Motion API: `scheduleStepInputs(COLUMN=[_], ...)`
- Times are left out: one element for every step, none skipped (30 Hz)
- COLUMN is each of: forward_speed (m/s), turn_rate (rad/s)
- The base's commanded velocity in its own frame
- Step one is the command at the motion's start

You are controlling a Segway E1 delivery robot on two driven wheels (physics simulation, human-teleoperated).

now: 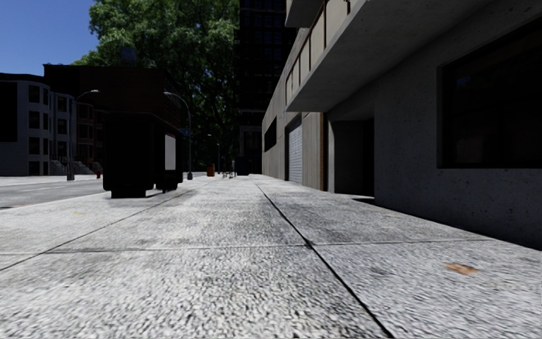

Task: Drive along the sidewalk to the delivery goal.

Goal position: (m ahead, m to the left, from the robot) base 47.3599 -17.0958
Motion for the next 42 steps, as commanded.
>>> scheduleStepInputs(forward_speed=[2.00, 2.00, 2.00, 2.00, 2.00, 2.00, 2.00, 2.00, 2.00, 2.00, 2.00, 2.00, 2.00, 2.00, 2.00, 2.00, 2.00, 2.00, 2.00, 2.00, 2.00, 2.00, 2.00, 2.00, 2.00, 2.00, 2.00, 2.00, 2.00, 2.00, 2.00, 2.00, 2.00, 2.00, 2.00, 2.00, 2.00, 2.00, 2.00, 2.00, 2.00, 2.00], turn_rate=[0.00, 0.00, 0.00, 0.00, 0.00, 0.00, 0.00, 0.00, 0.00, 0.00, 0.00, 0.00, 0.00, 0.00, 0.00, 0.00, 0.00, 0.00, 0.00, 0.00, 0.00, 0.00, 0.00, 0.00, 0.00, 0.00, 0.00, 0.00, 0.00, 0.30, 0.47, 0.52, 0.52, 0.53, 0.54, 0.54, 0.53, 0.00, 0.00, 0.00, 0.00, 0.00])
